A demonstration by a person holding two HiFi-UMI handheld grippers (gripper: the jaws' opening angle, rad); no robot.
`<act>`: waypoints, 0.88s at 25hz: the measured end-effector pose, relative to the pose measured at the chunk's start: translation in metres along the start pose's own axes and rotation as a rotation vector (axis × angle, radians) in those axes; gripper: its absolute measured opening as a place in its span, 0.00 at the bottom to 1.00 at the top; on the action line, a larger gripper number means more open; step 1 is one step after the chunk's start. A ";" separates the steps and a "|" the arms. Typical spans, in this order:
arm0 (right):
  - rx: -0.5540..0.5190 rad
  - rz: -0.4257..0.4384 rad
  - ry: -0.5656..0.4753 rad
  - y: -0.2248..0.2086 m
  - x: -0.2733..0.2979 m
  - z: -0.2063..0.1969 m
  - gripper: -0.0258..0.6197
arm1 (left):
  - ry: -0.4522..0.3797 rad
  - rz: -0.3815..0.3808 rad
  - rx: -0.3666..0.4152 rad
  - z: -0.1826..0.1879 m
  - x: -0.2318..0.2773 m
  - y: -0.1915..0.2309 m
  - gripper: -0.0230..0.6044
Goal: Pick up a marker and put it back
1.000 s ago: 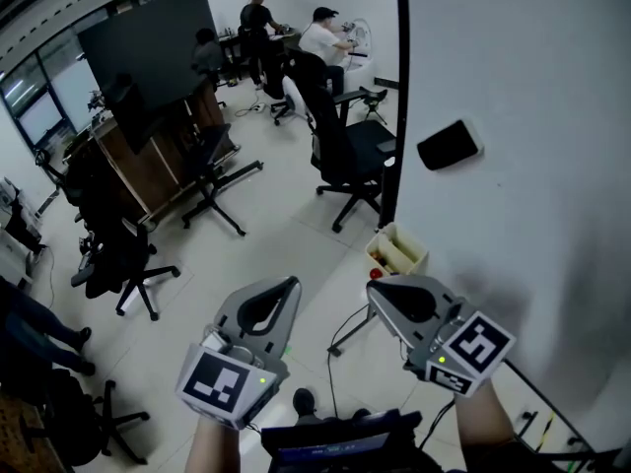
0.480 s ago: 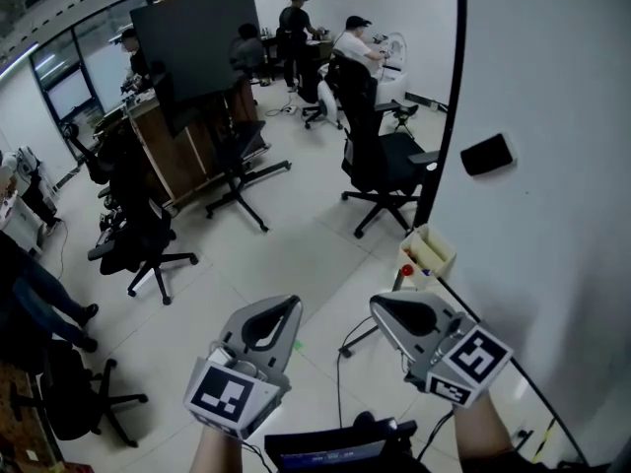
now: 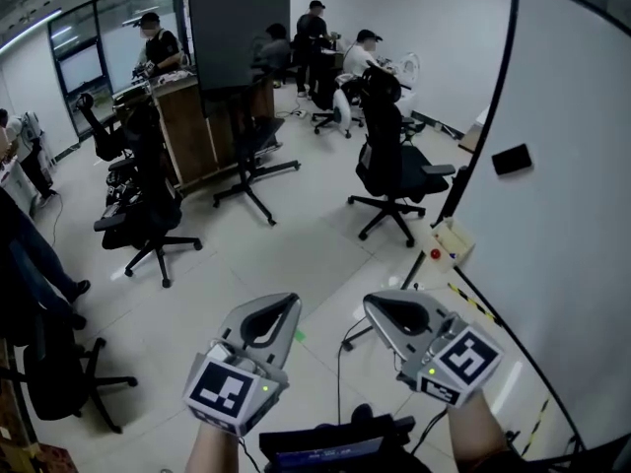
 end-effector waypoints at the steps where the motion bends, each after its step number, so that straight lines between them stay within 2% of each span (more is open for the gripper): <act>1: -0.003 -0.003 0.006 0.012 0.002 0.002 0.06 | -0.006 -0.007 -0.002 0.000 -0.010 0.003 0.03; 5: -0.011 -0.048 0.006 0.056 -0.007 0.015 0.06 | 0.006 -0.051 -0.040 0.007 -0.045 0.004 0.03; 9: -0.021 -0.069 -0.013 0.077 -0.040 0.022 0.06 | -0.004 -0.063 -0.021 0.023 -0.056 -0.021 0.03; 12: -0.035 -0.057 -0.031 0.092 -0.078 0.017 0.06 | -0.012 -0.069 0.011 0.031 -0.061 -0.062 0.03; 17: -0.015 -0.033 -0.027 0.110 -0.161 -0.003 0.06 | -0.012 -0.070 0.037 0.035 -0.073 -0.156 0.03; 22: 0.088 -0.006 -0.051 0.133 -0.234 -0.031 0.06 | 0.043 -0.068 0.029 0.020 -0.093 -0.236 0.03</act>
Point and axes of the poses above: the fingertips, and each gripper's own axes: x forward along the fingers, y to its left, z out of its top, the point moved 10 cm from there along -x, backward along the fingers, and after that the axes turned 3 degrees about z, right-handed, at the moved point
